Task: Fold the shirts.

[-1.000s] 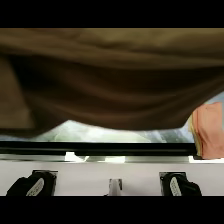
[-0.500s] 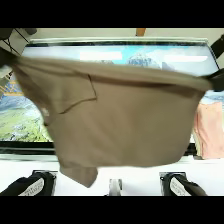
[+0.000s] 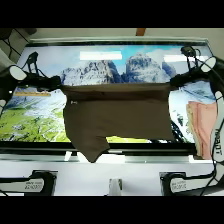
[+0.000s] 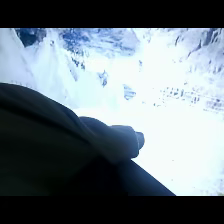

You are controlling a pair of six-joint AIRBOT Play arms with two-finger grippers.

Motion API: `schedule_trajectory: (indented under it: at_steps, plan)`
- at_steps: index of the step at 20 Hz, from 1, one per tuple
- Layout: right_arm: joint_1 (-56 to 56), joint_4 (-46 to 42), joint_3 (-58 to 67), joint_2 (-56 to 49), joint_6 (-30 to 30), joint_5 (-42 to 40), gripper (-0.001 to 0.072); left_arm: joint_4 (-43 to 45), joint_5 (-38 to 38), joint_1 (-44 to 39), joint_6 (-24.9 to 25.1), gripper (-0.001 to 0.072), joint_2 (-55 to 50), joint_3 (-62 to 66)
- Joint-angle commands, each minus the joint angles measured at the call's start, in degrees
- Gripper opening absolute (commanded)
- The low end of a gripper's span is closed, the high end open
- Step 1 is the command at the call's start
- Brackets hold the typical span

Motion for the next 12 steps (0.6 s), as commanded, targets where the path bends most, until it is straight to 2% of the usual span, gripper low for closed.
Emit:
schedule_trajectory:
  at_steps: [1,4,6,7,8,9,12]
  plan:
    - [0.39,1.55,-0.13,-4.63,1.07,-9.6,0.0026,-2.51,10.95,-2.1,-0.09,0.0039,-5.99,-0.2]
    - [0.28,1.53,0.0,-5.2,-0.66,-6.05,0.0026,-2.49,8.87,-3.52,1.92,0.004,-6.49,0.07]
    - [-0.13,0.83,0.83,-3.3,-4.15,6.67,0.0026,0.07,-2.32,-2.8,4.02,0.004,-4.59,1.68]
    - [-0.17,-0.39,0.79,-2.38,-6.64,14.4,0.0026,2.27,-10.58,-2.47,3.96,0.0039,-3.74,2.1]
    - [-0.17,-2.71,0.37,-2.12,-7.19,19.63,0.0027,3.37,-17.79,-2.38,2.95,0.0039,-3.72,2.03]
    - [-0.17,-3.34,-0.83,-2.32,-6.51,20.87,0.0027,3.54,-22.36,-2.54,1.79,0.004,-4.17,1.14]
    - [0.11,-2.75,-3.3,-4.61,-2.99,19.8,0.0027,3.58,-21.18,-2.86,1.99,0.004,-5.55,-2.21]
